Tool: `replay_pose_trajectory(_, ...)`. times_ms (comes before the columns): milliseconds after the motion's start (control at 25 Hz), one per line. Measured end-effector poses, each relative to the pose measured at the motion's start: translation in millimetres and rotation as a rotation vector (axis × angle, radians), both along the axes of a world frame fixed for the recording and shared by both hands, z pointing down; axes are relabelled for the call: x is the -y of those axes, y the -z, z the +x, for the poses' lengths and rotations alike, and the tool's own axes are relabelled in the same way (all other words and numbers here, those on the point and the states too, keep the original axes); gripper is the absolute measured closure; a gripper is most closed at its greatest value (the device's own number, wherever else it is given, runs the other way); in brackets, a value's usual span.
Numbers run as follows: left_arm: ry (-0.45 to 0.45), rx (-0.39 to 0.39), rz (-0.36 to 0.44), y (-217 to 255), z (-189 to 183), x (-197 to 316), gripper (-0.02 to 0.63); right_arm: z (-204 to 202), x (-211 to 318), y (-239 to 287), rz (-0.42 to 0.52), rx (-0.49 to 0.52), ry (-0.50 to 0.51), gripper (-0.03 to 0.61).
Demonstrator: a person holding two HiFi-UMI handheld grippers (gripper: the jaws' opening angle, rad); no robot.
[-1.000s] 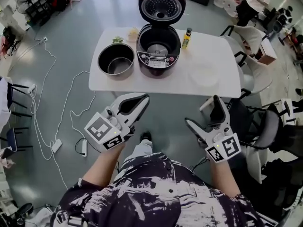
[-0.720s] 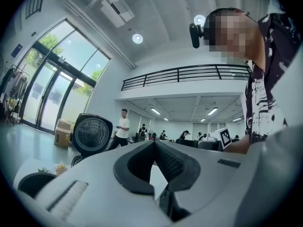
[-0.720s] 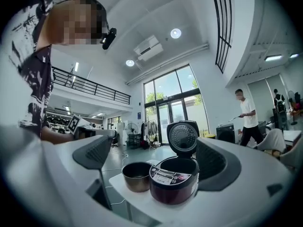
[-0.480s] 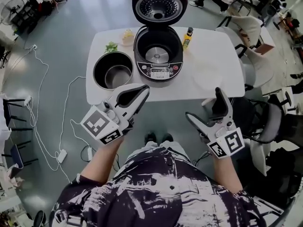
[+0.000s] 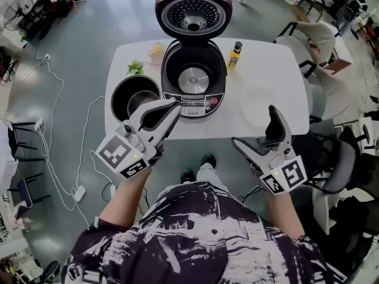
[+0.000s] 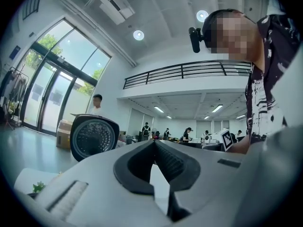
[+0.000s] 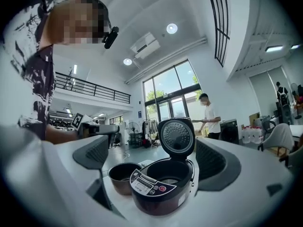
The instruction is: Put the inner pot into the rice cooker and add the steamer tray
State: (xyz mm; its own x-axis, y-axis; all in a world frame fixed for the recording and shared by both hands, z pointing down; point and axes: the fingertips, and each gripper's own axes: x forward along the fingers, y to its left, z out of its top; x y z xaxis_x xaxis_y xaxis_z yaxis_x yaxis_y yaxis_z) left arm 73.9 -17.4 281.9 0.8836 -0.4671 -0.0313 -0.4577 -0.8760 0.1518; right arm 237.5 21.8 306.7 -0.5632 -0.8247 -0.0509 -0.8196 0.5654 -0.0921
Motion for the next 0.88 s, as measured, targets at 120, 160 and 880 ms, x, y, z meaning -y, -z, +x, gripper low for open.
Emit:
replay_pose_trajectory(120,0.04,-0.001,0.009,5,11,23,0.609,13,25,0,0.008,-0.011,0.043,0.048)
replay_pose_trajectory(160,0.054,-0.004,0.012,6,13,29,0.609,16,32,-1,0.01,-0.016,0.059,0.048)
replay_pose_trajectory(880,0.14,-0.029,0.02,13,-40,101,0.609,-31,104,7,0.001,-0.06,0.151,0.048)
